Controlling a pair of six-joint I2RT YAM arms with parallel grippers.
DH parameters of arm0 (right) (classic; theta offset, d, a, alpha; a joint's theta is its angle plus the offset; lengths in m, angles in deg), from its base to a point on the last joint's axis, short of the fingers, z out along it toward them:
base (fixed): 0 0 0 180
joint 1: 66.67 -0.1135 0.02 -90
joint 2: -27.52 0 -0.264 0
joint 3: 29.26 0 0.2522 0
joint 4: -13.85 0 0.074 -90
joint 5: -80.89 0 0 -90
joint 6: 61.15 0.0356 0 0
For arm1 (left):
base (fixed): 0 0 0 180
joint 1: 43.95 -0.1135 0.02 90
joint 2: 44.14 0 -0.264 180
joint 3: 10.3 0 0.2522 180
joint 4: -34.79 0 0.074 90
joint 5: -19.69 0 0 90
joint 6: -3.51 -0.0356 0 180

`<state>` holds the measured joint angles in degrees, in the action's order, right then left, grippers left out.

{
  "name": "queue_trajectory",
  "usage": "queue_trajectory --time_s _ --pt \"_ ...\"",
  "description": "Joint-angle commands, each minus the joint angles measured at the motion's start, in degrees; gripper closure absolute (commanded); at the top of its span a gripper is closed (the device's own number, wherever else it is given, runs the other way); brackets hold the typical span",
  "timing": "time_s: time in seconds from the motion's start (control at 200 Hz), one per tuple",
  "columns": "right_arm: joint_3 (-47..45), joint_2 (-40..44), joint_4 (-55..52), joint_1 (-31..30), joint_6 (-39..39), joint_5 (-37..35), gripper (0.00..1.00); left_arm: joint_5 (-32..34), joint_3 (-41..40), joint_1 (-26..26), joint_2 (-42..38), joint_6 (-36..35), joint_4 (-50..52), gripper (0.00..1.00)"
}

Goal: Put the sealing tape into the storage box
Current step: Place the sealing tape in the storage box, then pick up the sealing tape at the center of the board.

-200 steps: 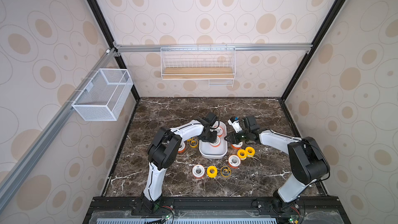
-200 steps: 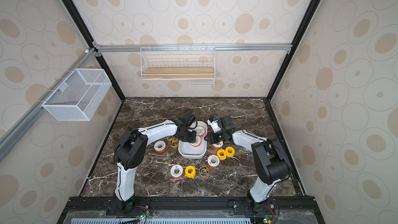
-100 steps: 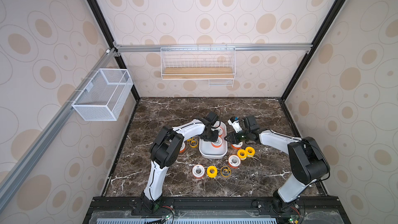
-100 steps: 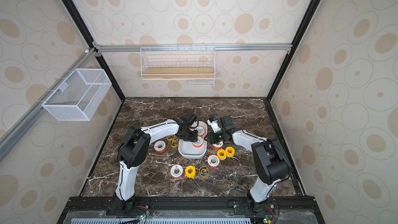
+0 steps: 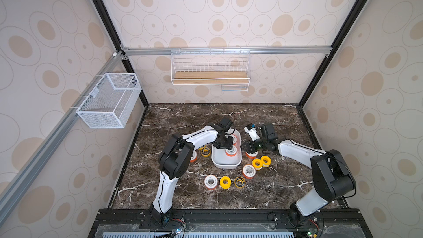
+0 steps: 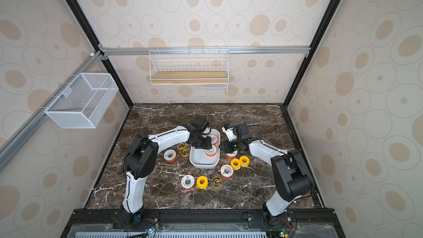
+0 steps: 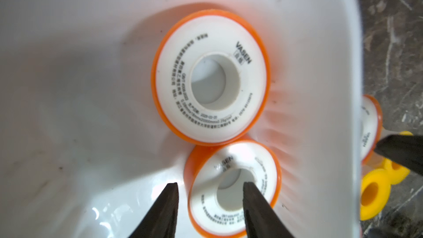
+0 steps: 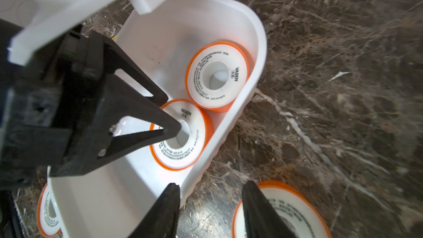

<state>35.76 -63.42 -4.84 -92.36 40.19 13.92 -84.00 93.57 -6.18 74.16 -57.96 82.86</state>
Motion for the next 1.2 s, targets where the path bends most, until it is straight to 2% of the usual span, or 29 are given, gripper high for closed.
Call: queue_trajectory --time_s 0.0,0.18,0.26,0.401,0.746,0.836,0.906,1.192 --pt "-2.11 3.46 0.17 -0.12 -0.97 -5.7 0.5 3.49 -0.06 0.42 -7.7 -2.7 4.64 0.46" --pt "-4.47 7.09 0.02 -0.09 -0.7 -11.99 0.49 6.5 -3.83 -1.24 -17.24 -5.09 7.38 0.44" --pt "-4.85 7.6 -0.64 -0.11 -1.13 -12.45 0.48 6.85 -6.1 -3.1 -21.61 -5.55 8.42 0.44" --pt "-4.23 6.31 -2.37 -0.05 -1.85 -12.48 0.48 3.72 -11.46 -8.13 -29.31 -6.09 9.24 0.44" --pt "-1.73 3.62 -7.74 -0.27 -2.83 -14.32 0.48 3.98 -24.35 -21.68 -46.62 -8.03 10.58 0.42" --pt "-1.01 2.44 -9.25 -0.73 -3.23 -15.51 0.48 5.54 -28.7 -23.93 -49.31 -8.41 8.04 0.42" --pt "-0.68 1.68 -9.88 -1.18 -3.39 -15.94 0.48 4.02 -29.54 -25.67 -49.82 -8.13 8.18 0.41" --pt "1.73 -1.24 -12.28 -5.2 -5.13 -19.85 0.49 6.01 -30.1 -25.85 -51.24 -9.14 9.5 0.41"
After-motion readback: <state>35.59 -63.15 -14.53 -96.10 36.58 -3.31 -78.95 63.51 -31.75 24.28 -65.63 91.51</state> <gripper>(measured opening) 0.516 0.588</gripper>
